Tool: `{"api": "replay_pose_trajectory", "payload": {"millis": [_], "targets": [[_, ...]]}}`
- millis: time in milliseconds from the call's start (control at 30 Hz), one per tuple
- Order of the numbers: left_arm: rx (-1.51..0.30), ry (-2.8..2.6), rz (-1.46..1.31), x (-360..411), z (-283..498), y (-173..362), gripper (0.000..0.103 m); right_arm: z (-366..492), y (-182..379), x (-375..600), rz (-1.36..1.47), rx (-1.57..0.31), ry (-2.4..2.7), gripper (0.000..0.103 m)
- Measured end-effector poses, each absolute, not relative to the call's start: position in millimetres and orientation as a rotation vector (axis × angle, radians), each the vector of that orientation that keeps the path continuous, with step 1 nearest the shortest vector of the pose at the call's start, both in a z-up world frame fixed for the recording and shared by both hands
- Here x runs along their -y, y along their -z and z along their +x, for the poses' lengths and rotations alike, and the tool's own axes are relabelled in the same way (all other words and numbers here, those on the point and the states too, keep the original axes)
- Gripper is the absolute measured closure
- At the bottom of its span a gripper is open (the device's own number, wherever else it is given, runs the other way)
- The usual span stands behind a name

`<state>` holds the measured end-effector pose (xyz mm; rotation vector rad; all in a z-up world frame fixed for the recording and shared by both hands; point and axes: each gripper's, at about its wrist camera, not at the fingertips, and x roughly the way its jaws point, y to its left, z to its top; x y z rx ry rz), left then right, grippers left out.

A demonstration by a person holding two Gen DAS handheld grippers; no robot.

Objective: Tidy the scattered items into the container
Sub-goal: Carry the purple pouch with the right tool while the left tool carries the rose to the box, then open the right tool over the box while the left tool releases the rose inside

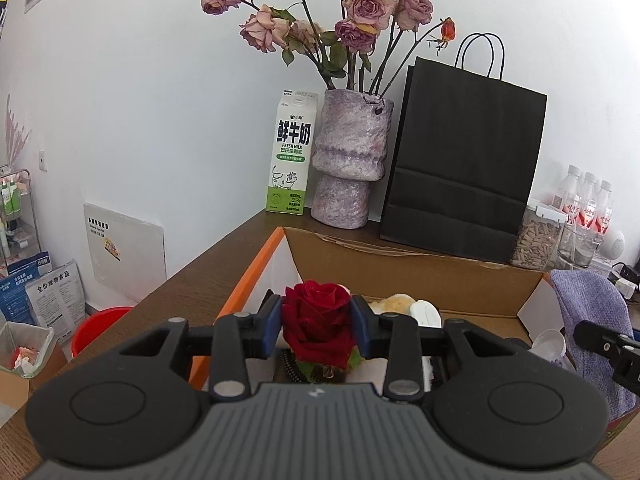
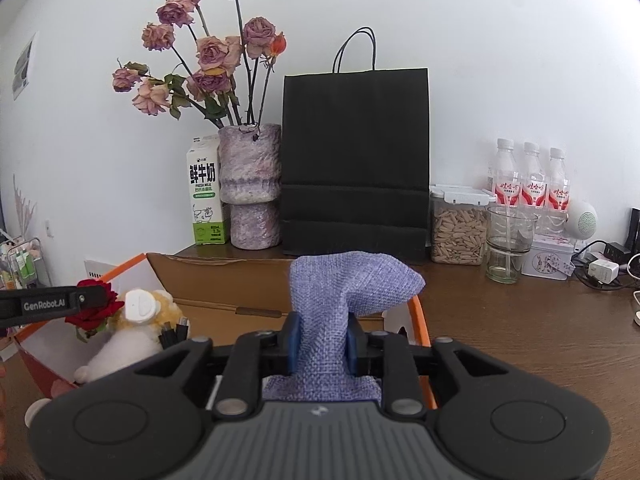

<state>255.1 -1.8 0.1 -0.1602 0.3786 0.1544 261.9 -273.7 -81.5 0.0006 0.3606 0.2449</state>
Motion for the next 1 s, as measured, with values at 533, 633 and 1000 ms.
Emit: {"api": "replay_pose_trajectory", "payload": {"millis": [533, 633, 1000], "targets": [[-0.284, -0.137, -0.097, 18, 239, -3, 0.000, 241, 76, 276, 0.020, -0.300, -0.240, 0.000], [-0.282, -0.142, -0.102, 17, 239, -2, 0.000, 239, 76, 277, 0.022, -0.294, -0.232, 0.000], [-0.262, -0.147, -0.108, 17, 233, -2, 0.000, 231, 75, 286, 0.038, -0.275, -0.224, 0.000]]}}
